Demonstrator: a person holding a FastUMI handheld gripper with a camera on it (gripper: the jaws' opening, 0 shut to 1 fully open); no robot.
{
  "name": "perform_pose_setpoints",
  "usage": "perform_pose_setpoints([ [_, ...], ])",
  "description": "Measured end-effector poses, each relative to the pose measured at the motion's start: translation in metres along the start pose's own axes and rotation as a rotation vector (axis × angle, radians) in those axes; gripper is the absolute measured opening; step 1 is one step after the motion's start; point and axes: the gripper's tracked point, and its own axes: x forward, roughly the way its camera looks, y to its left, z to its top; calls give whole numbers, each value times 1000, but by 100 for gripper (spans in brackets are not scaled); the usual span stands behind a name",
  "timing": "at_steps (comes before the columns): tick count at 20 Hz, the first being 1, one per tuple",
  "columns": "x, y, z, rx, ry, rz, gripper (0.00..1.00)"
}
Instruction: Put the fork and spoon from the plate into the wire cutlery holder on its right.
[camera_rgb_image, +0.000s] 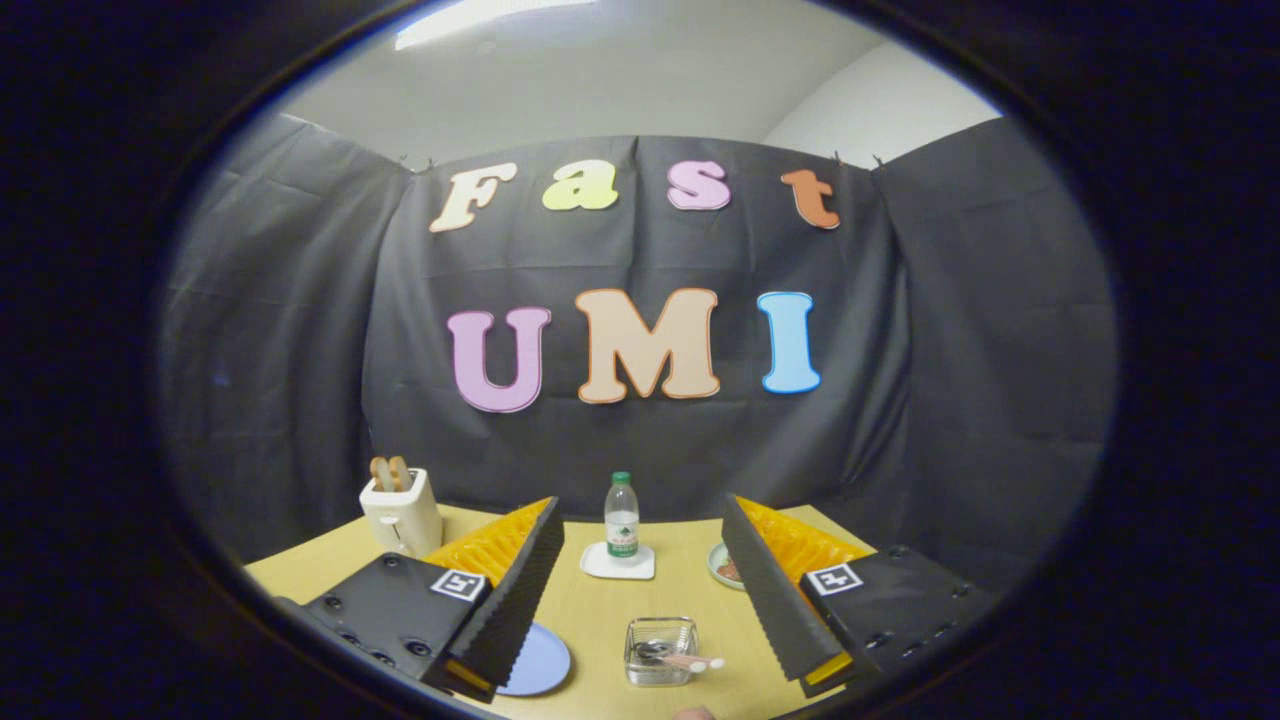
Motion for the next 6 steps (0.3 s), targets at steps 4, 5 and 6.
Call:
perform_pose_setpoints([
  [4,6,2,-2,8,4,4,99],
  [5,8,2,2,12,-12,-2,99],
  [6,9,-1,3,5,-21,-12,99],
])
